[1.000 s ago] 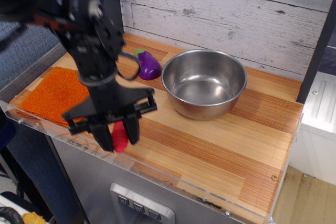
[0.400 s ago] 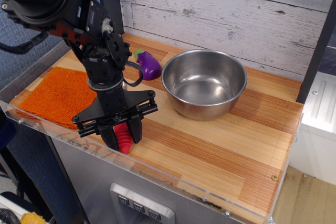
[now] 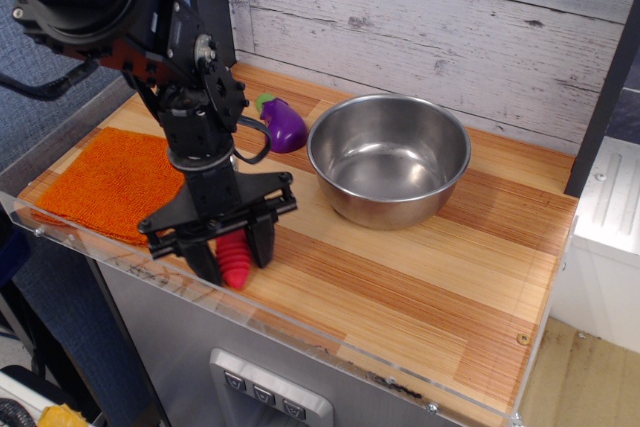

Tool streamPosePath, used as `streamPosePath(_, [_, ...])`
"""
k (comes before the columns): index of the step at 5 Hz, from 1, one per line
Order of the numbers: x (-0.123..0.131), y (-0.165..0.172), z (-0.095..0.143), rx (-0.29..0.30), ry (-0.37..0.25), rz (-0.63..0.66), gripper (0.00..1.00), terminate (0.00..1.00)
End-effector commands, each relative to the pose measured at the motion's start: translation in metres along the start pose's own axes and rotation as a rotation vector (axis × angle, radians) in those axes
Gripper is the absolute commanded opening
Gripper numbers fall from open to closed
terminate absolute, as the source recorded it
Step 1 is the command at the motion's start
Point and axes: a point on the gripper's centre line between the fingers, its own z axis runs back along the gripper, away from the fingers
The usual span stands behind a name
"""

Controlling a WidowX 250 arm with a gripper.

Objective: Move the red fork to the right of the red cloth.

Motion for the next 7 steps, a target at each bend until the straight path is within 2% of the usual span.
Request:
streamPosePath(1, [0.004, 0.011, 0.012, -0.002, -0.02, 0.028, 1.0, 0.0])
streamPosePath(2, [0.005, 0.015, 0.017, -0.011, -0.025, 0.038, 1.0, 0.0])
streamPosePath(3, [0.009, 0.018, 0.04, -0.041, -0.047, 0.018, 1.0, 0.0])
streamPosePath(5, [0.013, 0.034, 0.092, -0.138, -0.121, 0.05, 1.0, 0.0])
streamPosePath(6, [0.013, 0.043, 0.106, -0.163, -0.146, 0.061, 1.0, 0.0])
streamPosePath(7, [0.017, 0.037, 0.116, -0.192, -0.164, 0.049, 1.0, 0.0])
